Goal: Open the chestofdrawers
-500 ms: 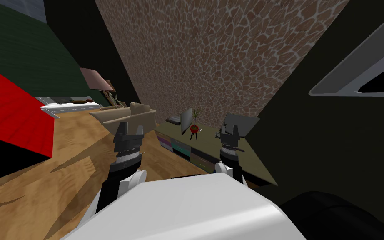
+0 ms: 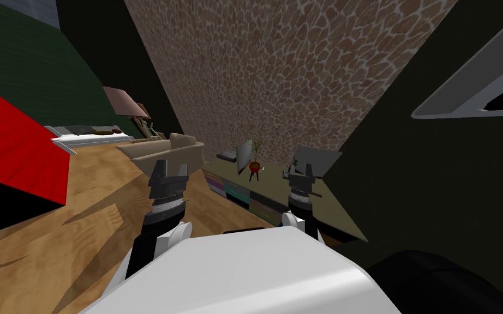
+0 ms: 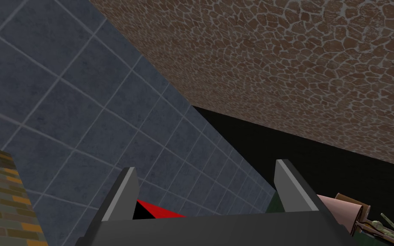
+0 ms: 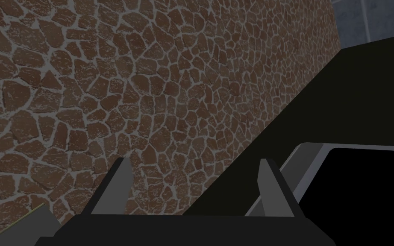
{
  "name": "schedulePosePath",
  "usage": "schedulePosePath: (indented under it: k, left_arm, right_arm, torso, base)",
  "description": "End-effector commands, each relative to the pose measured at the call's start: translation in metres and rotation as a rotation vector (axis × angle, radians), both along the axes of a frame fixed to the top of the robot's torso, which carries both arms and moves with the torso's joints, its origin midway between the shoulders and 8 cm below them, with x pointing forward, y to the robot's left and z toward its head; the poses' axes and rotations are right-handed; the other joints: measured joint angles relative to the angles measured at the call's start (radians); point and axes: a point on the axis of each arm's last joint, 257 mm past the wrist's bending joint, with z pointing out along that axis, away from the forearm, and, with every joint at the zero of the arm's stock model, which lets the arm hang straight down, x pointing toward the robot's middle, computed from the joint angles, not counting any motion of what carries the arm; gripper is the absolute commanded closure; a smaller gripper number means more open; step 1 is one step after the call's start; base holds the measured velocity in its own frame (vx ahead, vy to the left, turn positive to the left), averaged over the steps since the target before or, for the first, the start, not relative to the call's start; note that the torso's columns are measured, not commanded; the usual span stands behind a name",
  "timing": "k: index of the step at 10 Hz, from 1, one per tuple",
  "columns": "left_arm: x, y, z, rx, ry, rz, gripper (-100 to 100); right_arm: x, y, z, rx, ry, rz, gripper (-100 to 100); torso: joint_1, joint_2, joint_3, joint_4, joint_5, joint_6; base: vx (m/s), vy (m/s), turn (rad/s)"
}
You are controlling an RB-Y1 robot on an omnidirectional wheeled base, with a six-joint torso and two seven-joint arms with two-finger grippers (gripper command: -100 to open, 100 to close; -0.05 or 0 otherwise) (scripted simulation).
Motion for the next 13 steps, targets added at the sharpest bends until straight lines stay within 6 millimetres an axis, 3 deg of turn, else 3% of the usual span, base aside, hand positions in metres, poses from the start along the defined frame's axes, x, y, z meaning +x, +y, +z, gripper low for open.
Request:
schedulePosePath:
  k: [1,4,5,7,10,11,12,13]
  left_arm:
    - [0.000,0.000,0.000,0.000,0.000,0.000,0]
    - [0.000,0.000,0.000,0.000,0.000,0.000,0]
    - [0.000,0.000,0.000,0.000,0.000,0.000,0]
    - [0.000,0.000,0.000,0.000,0.000,0.000,0]
    - [0.000,0.000,0.000,0.000,0.000,0.000,0]
    - [0.000,0.000,0.000,0.000,0.000,0.000,0]
    - [0.000,0.000,0.000,0.000,0.000,0.000,0]
    - [0.000,0.000,0.000,0.000,0.001,0.000,0]
  right_arm:
    - [0.000,0.000,0.000,0.000,0.000,0.000,0]
    - [0.000,0.000,0.000,0.000,0.000,0.000,0]
    - [0.008,0.008,-0.009,-0.047,0.043,0.027,-100]
    - [0.025,0.022,-0.034,-0.116,0.136,0.063,-100]
    - [0.053,0.044,-0.093,-0.229,0.330,0.106,-100]
    - [0.055,0.043,-0.100,-0.227,0.350,0.106,-100]
    - [0.062,0.051,-0.125,-0.267,0.418,0.117,-100]
    - [0.064,0.050,-0.130,-0.265,0.437,0.116,-100]
  torso:
    - [0.000,0.074,-0.147,0.074,0.000,0.000]
    - [0.000,0.296,-0.590,0.295,0.000,0.000]
    - [0.000,0.369,-0.738,0.369,0.000,0.000]
    - [0.003,0.412,-0.826,0.412,0.001,0.000]
    - [0.002,0.416,-0.832,0.416,0.001,0.000]
    - [0.001,0.416,-0.831,0.416,0.000,0.000]
    - [-0.002,0.415,-0.832,0.416,0.000,0.000]
    - [-0.001,0.414,-0.833,0.415,0.000,0.000]
  base:
    - [0.000,0.000,0.000]
    - [0.000,0.000,0.000]
    - [0.008,0.030,0.035]
    - [0.002,0.079,0.054]
    - [0.005,0.135,0.096]
    - [0.022,0.112,0.010]
    - [0.049,0.118,0.059]
    - [0.033,0.084,0.043]
